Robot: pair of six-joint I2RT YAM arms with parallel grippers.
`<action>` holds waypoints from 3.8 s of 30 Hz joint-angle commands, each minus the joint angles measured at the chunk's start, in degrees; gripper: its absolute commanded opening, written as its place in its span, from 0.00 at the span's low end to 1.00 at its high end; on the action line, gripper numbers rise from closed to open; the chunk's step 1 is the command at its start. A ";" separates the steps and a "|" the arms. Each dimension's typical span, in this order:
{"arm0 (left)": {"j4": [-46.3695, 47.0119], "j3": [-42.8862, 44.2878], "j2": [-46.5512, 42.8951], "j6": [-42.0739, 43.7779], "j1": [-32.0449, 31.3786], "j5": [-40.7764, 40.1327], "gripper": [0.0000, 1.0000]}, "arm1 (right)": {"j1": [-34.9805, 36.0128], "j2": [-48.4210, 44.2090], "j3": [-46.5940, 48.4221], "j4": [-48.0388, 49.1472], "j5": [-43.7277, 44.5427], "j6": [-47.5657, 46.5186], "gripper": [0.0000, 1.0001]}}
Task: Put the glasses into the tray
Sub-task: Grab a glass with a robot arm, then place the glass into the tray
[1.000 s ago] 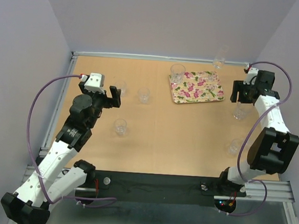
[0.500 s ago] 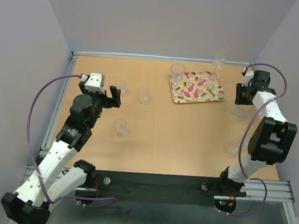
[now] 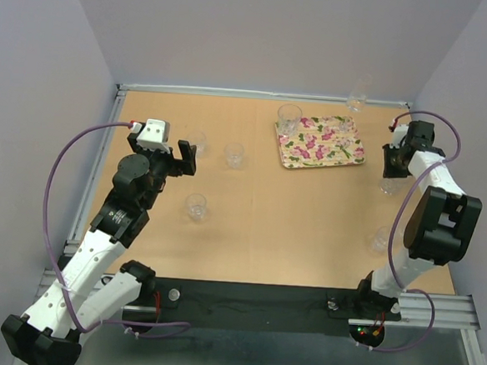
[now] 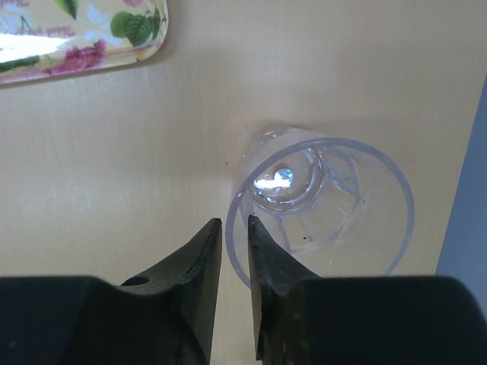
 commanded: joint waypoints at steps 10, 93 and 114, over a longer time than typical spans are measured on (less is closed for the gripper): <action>2.29 -0.20 -0.63 0.79 0.13 -0.41 0.99 | -0.35 -4.54 2.13 -2.96 -7.52 -9.67 0.00; 2.64 -0.90 2.01 2.63 0.21 -5.95 0.99 | 28.12 11.53 30.69 -12.37 -15.09 -32.36 0.01; 2.55 -0.99 2.28 2.72 0.30 -6.48 0.99 | 28.91 19.71 40.71 -12.81 -13.07 -30.25 0.01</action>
